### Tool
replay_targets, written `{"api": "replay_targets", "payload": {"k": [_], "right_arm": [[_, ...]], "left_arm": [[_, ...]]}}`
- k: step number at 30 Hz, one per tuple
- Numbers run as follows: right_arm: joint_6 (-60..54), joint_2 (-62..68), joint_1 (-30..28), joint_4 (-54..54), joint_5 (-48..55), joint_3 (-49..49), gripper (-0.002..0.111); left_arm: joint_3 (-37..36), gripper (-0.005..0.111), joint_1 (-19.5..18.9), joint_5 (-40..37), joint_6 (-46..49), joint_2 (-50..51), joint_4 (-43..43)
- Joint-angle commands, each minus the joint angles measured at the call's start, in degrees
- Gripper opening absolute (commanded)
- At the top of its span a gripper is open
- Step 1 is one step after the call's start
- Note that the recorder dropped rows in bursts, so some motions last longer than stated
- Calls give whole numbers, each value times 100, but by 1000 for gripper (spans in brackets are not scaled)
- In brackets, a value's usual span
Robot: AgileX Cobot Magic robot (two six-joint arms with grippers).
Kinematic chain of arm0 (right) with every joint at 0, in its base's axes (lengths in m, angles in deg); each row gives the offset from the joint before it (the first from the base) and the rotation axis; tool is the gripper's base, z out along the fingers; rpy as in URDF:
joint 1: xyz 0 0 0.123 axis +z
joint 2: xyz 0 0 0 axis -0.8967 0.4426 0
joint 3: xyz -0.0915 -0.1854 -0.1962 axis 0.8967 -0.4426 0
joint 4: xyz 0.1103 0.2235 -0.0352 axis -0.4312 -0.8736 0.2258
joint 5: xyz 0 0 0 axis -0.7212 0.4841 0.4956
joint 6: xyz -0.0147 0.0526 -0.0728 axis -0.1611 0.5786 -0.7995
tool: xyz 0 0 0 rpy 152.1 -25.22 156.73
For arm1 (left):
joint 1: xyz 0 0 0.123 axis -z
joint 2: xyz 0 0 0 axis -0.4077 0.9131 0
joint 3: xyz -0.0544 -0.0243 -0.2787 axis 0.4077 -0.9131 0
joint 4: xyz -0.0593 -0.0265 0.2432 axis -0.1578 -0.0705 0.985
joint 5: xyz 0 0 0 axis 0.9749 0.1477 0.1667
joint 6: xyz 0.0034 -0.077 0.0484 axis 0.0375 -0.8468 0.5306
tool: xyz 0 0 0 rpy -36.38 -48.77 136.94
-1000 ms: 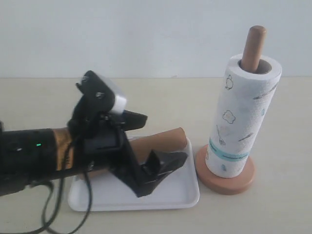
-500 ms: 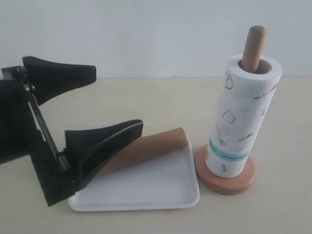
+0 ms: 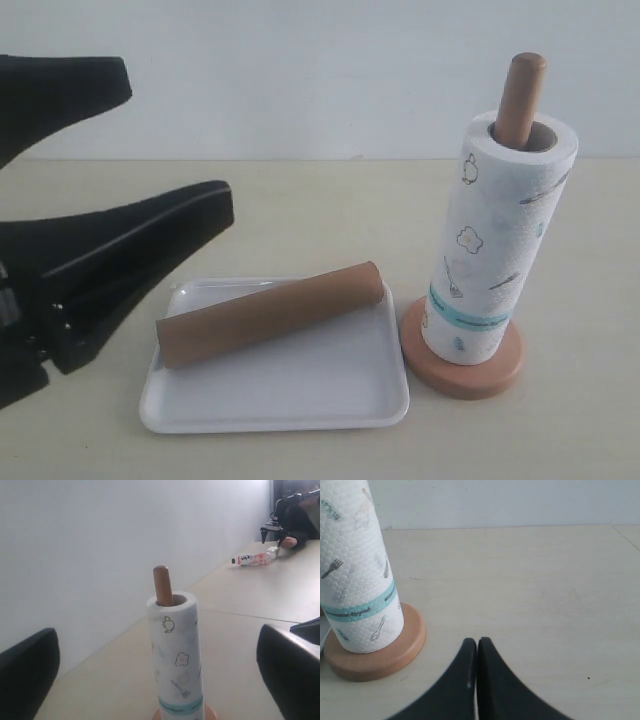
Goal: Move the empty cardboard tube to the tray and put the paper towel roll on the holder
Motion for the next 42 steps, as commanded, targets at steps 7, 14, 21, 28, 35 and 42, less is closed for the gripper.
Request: {"api": "replay_targets", "payload": {"k": [7, 14, 21, 28, 35, 42], "right_arm": [[-12, -20, 10, 25, -20, 7, 0], [-12, -20, 10, 25, -20, 7, 0], [-12, -20, 10, 25, -20, 7, 0], [-12, -20, 10, 25, -20, 7, 0], [-12, -20, 10, 25, -20, 7, 0], [-12, -20, 10, 25, -20, 7, 0]], "left_arm": [[-40, 110, -57, -10, -16, -1017, 28], [-40, 110, -680, -225, -252, -1696, 28], [-40, 110, -957, -219, -844, -2067, 28], [-40, 110, -966, -182, -569, -2245, 28], [-63, 109, -1210, -539, -703, -2415, 28], [-622, 57, -1647, -1129, -1051, -2878, 28]]}}
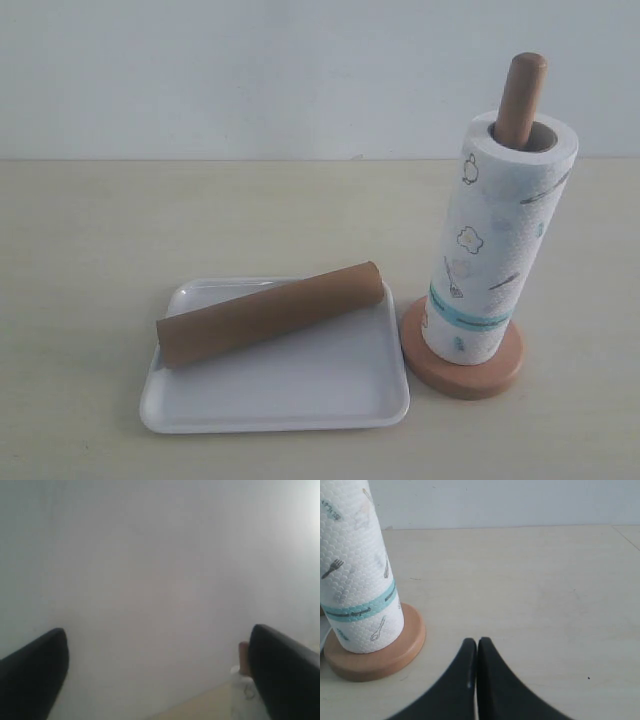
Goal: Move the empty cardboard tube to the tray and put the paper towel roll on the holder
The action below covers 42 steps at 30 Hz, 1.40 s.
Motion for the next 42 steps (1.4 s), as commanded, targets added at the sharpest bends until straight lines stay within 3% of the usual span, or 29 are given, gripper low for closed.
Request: {"api": "replay_targets", "payload": {"k": [1, 4, 5, 11, 18, 25, 30, 34, 42], "right_arm": [[-12, -20, 10, 25, -20, 7, 0], [-12, -20, 10, 25, -20, 7, 0], [-12, -20, 10, 25, -20, 7, 0], [-12, -20, 10, 25, -20, 7, 0], [-12, -20, 10, 25, -20, 7, 0], [-12, -20, 10, 25, -20, 7, 0], [-12, -20, 10, 25, -20, 7, 0], [-12, -20, 10, 25, -20, 7, 0], [-12, -20, 10, 25, -20, 7, 0]], "left_arm": [[-359, 45, -378, -211, -162, -289, 6], [-433, 9, -665, -320, -162, -419, 6], [-433, 5, -771, -438, -123, -431, 18], [-446, 4, -1351, -737, -105, -431, 18], [-446, 4, -1630, -895, -105, -431, 18], [-1031, 4, -1847, -2184, -441, -1113, -40], [-1766, 4, -1984, -2210, -716, -1968, -78], [-2299, 4, -2224, -1959, -1021, -2065, -406], [-2307, 4, -2314, -2123, -1359, -2065, -560]]}}
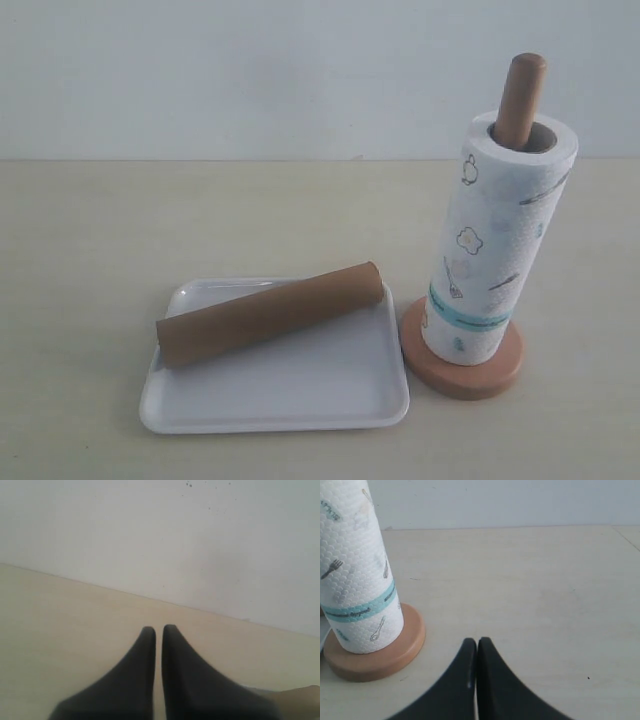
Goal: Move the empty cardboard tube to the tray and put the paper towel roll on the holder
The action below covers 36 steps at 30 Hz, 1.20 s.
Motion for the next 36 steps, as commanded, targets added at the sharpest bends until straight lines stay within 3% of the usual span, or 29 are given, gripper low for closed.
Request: {"api": "replay_targets", "payload": {"k": [1, 6, 9, 12, 14, 16, 19, 22, 29, 32, 36], "right_arm": [[-12, -20, 10, 25, -20, 7, 0], [-12, -20, 10, 25, -20, 7, 0], [-12, -20, 10, 25, -20, 7, 0], [-12, -20, 10, 25, -20, 7, 0], [-12, -20, 10, 25, -20, 7, 0], [-12, -20, 10, 25, -20, 7, 0], [-12, -20, 10, 25, -20, 7, 0], [-12, -20, 10, 25, -20, 7, 0], [-12, -20, 10, 25, -20, 7, 0], [-12, -20, 10, 25, -20, 7, 0], [-12, -20, 10, 25, -20, 7, 0]], "left_arm": [[-28, 4, -13, 77, -138, -24, -71], [-28, 4, -13, 423, -138, -24, -201], [-28, 4, -13, 440, 760, -24, -361], [-28, 4, -13, 278, 3451, -24, -1901], [-28, 4, -13, 140, 5461, -24, -3361], [-28, 4, -13, 27, 6282, -24, -4089], [-28, 4, -13, -322, 6047, -24, -4090], [-28, 4, -13, -971, 5111, -24, -3887], [-28, 4, -13, -960, 5005, -24, -3865], [-28, 4, -13, -960, 4241, -24, -3842], [-28, 4, -13, -960, 4359, -24, -3842]]}}
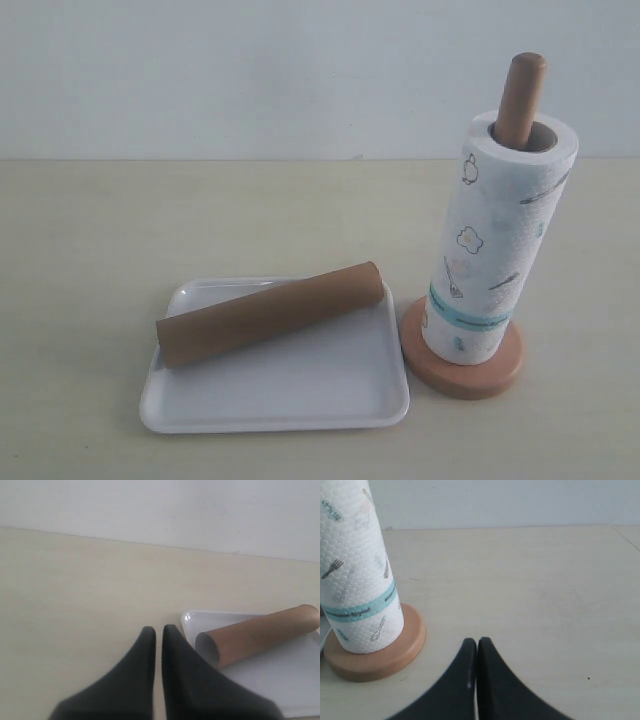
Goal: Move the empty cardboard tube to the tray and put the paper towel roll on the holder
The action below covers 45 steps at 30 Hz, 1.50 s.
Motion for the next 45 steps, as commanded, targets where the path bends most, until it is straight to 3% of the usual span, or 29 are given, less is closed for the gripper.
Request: {"api": "replay_targets", "payload": {"k": [1, 4, 9, 45], "right_arm": [[-12, -20, 10, 25, -20, 7, 0], [-12, -20, 10, 25, -20, 7, 0], [-12, -20, 10, 25, -20, 7, 0], [-12, -20, 10, 25, -20, 7, 0]], "left_arm": [[-15, 4, -13, -5, -46, -16, 20], [-15, 4, -13, -5, 418, -16, 20], [-15, 4, -244, -16, 428, -16, -43], [-15, 4, -243, -16, 442, -16, -43]]}}
